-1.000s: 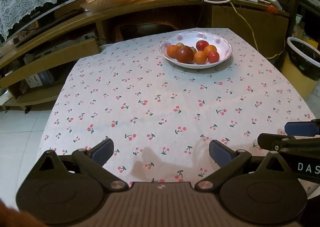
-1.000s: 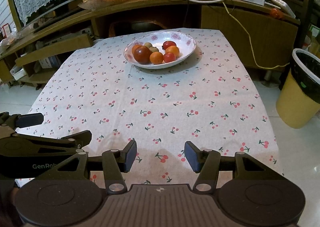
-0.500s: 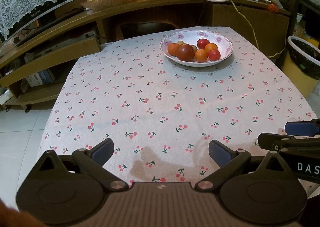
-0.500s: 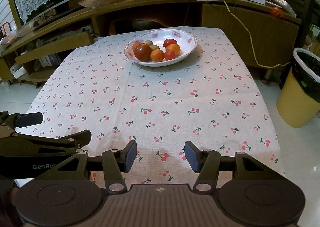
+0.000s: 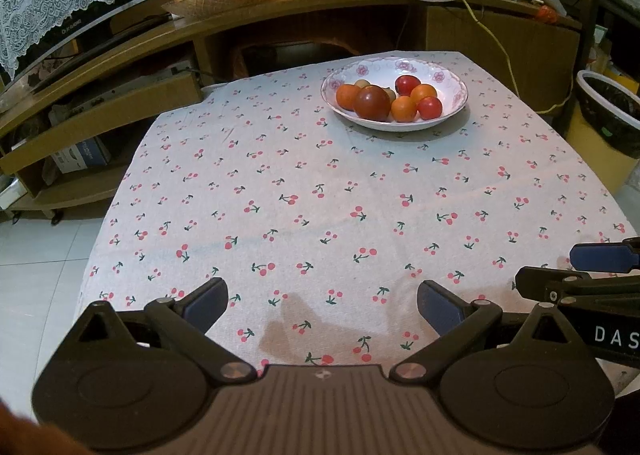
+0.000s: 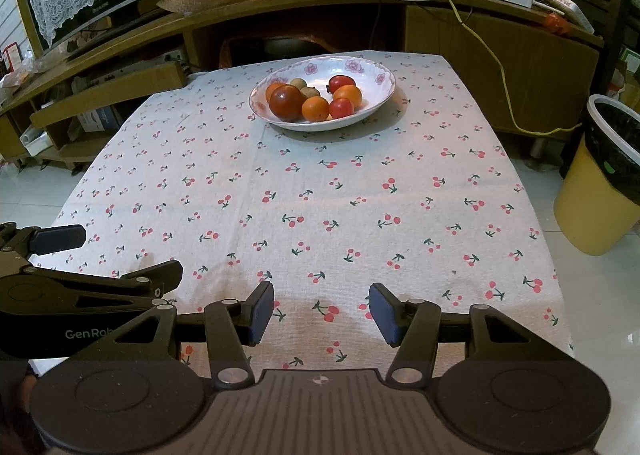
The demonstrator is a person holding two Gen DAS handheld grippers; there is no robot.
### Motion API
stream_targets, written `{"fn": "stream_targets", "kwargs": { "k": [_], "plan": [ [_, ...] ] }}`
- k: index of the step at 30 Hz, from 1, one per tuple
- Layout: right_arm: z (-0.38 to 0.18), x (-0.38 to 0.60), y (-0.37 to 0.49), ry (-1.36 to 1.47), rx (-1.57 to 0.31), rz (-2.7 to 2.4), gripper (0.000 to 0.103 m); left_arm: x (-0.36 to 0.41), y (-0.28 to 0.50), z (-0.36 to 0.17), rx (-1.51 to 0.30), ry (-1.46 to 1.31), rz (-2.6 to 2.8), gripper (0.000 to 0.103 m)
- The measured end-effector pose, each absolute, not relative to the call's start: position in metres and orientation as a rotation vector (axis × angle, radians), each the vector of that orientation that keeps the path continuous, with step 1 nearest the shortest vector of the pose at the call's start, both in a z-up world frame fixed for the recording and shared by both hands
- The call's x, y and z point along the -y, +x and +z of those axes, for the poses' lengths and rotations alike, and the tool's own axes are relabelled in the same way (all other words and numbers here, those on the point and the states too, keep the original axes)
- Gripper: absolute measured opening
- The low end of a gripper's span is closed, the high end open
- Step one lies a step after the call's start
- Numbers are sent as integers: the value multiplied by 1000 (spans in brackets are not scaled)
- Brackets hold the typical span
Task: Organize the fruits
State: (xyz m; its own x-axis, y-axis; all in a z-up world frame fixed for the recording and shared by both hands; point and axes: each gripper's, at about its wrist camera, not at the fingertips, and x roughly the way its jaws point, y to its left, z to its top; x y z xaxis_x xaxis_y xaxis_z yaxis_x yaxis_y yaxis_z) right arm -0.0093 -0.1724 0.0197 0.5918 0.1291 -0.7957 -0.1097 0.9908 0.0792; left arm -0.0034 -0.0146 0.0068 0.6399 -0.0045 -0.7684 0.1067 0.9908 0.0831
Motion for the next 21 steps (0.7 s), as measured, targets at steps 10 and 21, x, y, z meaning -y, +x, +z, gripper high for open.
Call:
{"fn": "stream_targets", "kwargs": {
  "k": [10, 21],
  "plan": [
    [19, 172, -9, 23, -927, 139, 56, 15, -3, 7, -874, 126, -63, 103],
    [19, 172, -8, 23, -927, 138, 55, 14, -3, 4, -875, 126, -56, 103]
  ]
}}
